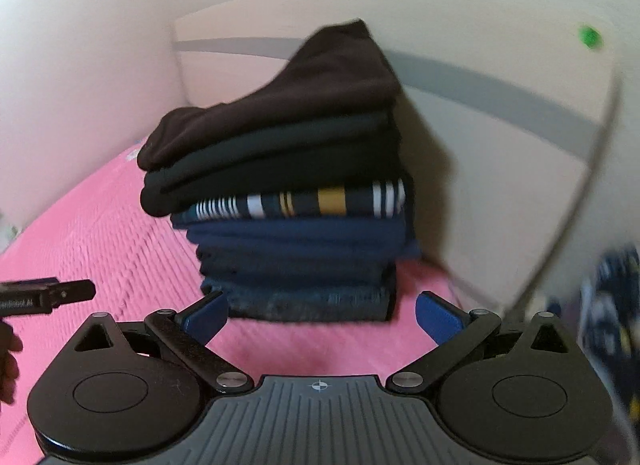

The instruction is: Fold clothes

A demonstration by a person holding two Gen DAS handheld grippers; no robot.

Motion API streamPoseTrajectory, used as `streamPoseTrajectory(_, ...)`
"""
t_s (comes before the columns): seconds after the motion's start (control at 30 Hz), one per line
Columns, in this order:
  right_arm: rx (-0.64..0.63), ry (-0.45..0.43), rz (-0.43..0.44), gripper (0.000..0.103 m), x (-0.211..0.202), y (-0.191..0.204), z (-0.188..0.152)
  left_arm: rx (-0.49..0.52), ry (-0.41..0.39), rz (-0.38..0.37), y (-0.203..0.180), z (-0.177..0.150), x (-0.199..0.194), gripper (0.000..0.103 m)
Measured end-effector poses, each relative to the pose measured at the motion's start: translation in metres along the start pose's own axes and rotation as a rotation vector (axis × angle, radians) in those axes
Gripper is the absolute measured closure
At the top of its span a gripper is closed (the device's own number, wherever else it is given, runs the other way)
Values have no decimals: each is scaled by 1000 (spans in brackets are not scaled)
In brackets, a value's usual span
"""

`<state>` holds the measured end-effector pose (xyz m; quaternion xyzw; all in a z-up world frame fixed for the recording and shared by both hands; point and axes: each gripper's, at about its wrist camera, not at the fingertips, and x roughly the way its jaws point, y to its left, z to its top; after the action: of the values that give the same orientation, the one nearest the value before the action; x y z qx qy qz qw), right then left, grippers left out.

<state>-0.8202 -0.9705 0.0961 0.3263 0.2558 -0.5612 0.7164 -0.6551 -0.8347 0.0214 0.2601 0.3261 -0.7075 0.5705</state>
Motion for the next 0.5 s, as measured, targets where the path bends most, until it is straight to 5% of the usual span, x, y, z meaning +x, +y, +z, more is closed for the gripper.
streamPoseTrajectory(0.13,17,8,-43,1,-37,13,-23,5,1,-21,4,-20,-25,1)
streamPoseTrajectory(0.27,35,26,-80,1,-57,23,-46,44,48,34,-5,-38,-45,1)
streamPoseTrajectory(0.5,-15,16,-57,1,-63,29,-39,50,63,41,-29,-48,-58,1)
